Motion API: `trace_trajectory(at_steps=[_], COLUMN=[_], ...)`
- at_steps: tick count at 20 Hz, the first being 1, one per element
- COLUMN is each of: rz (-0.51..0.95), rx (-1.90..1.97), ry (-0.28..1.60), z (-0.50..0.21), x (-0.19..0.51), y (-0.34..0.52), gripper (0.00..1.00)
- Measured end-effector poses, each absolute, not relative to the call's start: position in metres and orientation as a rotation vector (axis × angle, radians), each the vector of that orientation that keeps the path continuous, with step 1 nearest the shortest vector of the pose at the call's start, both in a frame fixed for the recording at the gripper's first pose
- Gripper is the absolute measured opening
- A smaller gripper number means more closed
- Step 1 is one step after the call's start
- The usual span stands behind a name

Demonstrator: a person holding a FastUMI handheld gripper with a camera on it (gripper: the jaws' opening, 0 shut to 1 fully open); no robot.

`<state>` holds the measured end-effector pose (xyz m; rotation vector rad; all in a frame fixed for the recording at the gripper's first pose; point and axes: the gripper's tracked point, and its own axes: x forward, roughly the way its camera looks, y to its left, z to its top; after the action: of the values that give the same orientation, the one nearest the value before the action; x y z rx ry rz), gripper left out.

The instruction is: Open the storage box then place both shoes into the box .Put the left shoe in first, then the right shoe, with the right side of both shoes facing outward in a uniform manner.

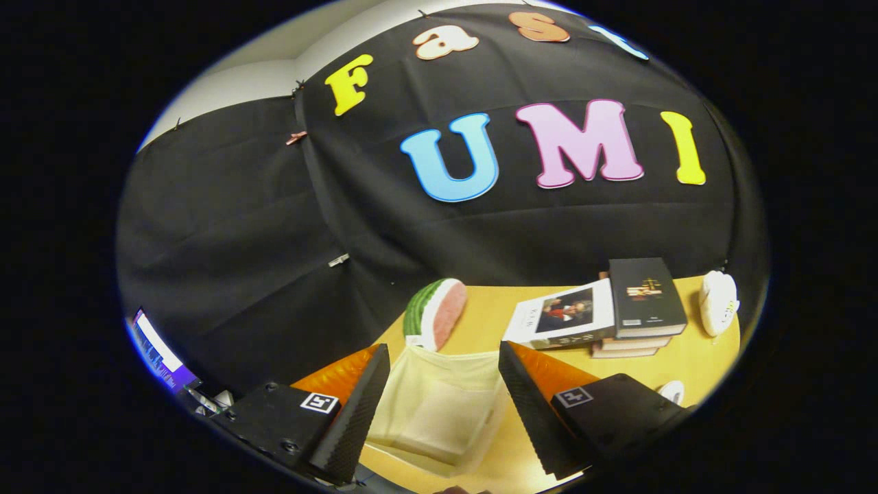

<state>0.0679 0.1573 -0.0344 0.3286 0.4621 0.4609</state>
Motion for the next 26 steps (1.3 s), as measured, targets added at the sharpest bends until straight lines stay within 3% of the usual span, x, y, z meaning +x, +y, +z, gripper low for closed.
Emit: trace_trajectory(at_steps=[4, 9, 18, 24, 26], rz=[0.350, 0.301, 0.357, 0.431, 0.448], rx=[0.159, -0.021, -0.156, -0.207, -0.215], ry=[0.452, 0.579, 0.928, 1.016, 1.046], z=[-0.070, -0.155, -0.294, -0.334, -0.345], x=[0.065, 0.042, -0.009, -0.004, -0.003], y=[0.084, 0.026, -0.007, -0.004, 0.000], gripper=[0.98, 0.98, 0.99, 0.99, 0.94])
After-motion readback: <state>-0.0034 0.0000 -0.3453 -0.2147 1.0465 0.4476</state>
